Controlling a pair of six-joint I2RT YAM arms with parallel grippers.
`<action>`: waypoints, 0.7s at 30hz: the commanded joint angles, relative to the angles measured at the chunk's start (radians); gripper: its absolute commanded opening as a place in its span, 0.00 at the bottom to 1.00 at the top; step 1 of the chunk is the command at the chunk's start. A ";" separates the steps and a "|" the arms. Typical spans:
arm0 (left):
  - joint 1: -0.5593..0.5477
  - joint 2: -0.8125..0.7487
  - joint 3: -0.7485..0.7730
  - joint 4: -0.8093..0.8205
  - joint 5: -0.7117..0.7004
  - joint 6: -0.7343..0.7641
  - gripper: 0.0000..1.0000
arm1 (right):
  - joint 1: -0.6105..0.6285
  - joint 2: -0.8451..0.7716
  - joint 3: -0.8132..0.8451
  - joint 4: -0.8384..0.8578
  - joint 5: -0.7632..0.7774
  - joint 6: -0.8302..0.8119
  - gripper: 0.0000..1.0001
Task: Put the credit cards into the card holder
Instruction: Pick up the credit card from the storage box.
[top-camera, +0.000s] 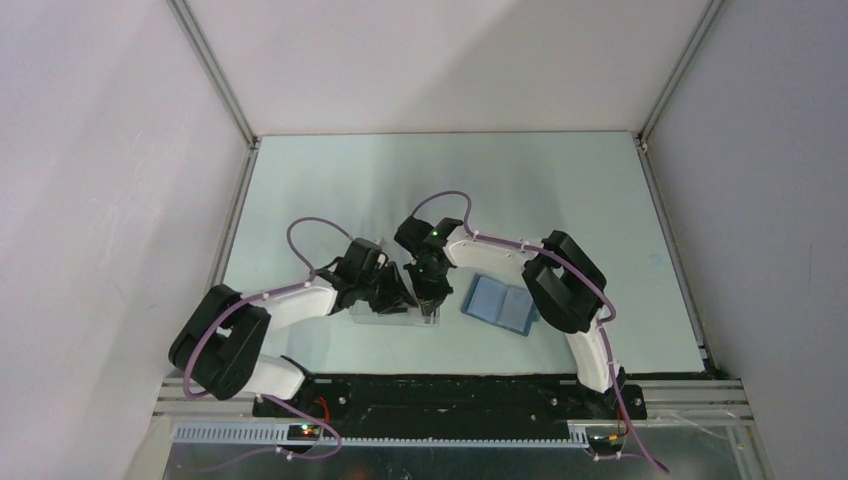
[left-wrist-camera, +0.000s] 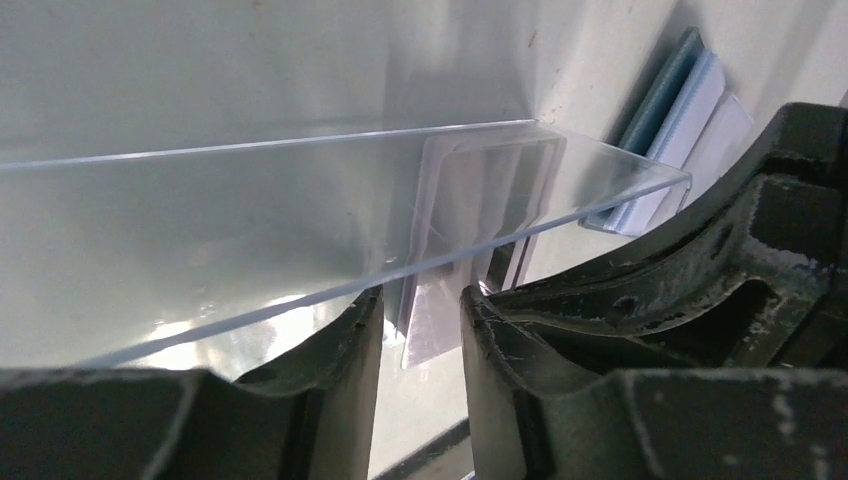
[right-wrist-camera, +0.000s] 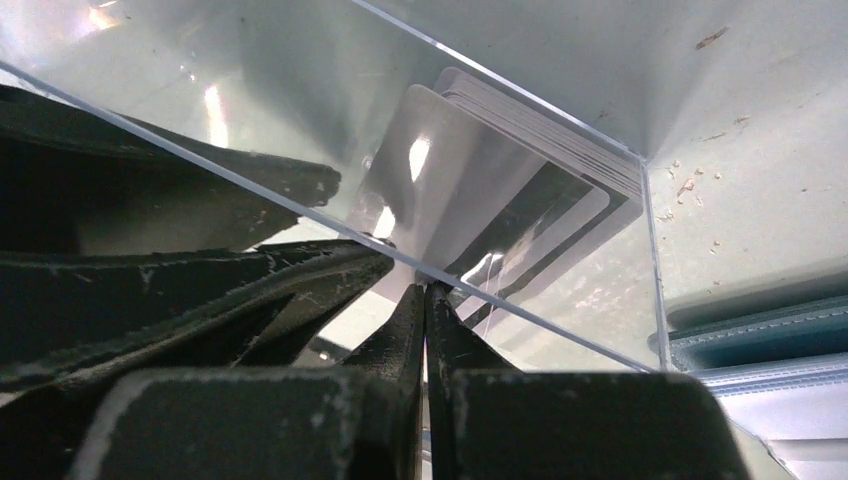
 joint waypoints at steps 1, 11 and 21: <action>-0.024 0.031 0.017 0.034 0.040 -0.032 0.36 | -0.008 0.017 -0.046 0.031 0.047 -0.001 0.00; -0.031 0.008 0.026 0.071 0.077 -0.049 0.19 | -0.015 0.017 -0.057 0.039 0.031 0.000 0.00; -0.033 -0.045 0.021 0.062 0.075 -0.052 0.10 | -0.017 0.020 -0.057 0.040 0.028 -0.001 0.00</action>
